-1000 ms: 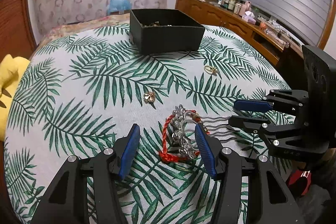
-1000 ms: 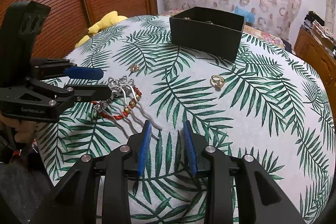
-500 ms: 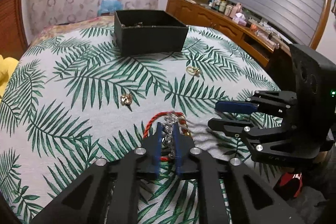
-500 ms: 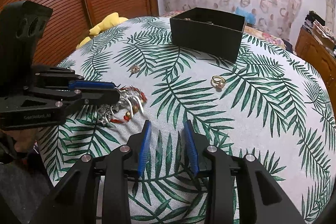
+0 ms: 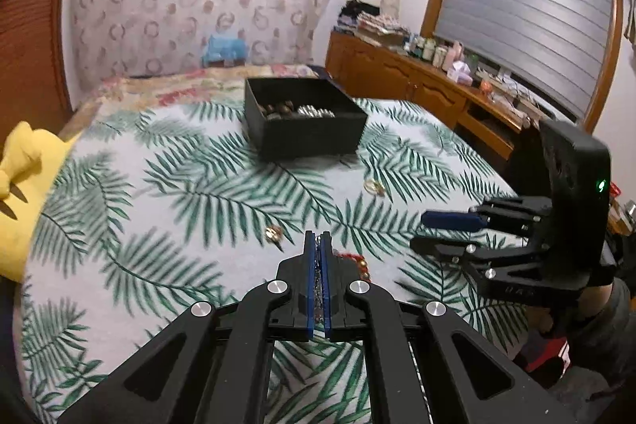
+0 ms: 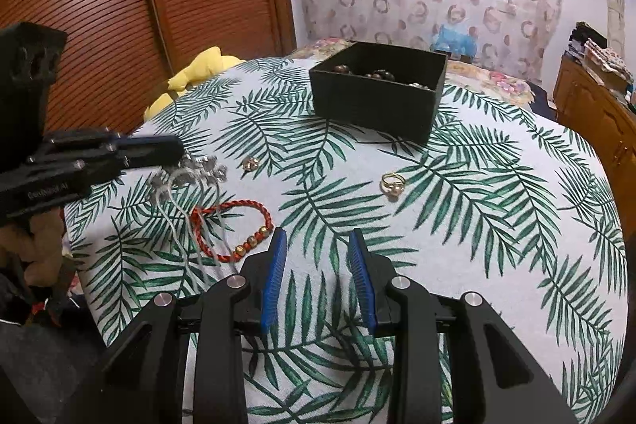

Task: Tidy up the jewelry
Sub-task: 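Grasp the red cord bracelet with the right gripper while the left gripper lifts the silver comb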

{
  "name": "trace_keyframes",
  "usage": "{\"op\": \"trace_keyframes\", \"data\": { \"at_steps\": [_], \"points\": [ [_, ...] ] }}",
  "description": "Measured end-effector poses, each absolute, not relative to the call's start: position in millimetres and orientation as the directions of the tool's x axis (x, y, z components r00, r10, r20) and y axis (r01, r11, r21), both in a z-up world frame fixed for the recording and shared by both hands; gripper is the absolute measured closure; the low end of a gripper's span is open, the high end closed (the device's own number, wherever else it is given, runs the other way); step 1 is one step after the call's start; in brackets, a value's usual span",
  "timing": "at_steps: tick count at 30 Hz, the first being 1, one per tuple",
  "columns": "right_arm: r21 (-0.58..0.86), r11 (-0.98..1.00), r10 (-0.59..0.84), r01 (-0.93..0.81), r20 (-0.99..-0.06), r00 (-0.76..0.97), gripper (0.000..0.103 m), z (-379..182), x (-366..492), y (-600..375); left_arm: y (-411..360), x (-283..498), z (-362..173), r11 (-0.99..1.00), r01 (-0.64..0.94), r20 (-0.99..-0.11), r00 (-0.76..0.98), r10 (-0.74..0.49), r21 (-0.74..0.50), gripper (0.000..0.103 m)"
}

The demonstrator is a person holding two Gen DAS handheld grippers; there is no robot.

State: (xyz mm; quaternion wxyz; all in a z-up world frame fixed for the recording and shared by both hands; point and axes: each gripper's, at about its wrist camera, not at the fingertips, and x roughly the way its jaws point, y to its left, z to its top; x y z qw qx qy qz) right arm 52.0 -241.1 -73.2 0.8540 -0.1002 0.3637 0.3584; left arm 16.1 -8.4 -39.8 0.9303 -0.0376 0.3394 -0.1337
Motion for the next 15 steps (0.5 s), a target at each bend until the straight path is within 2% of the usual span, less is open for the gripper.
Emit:
{"op": "trace_keyframes", "data": {
  "at_steps": [15],
  "points": [
    [0.062, 0.663, 0.531, -0.746, -0.742, 0.41, 0.067, -85.5, 49.5, -190.6, 24.0, 10.8, -17.0, 0.984, 0.137, -0.561, 0.808, -0.178, -0.114, 0.101]
  ]
}}
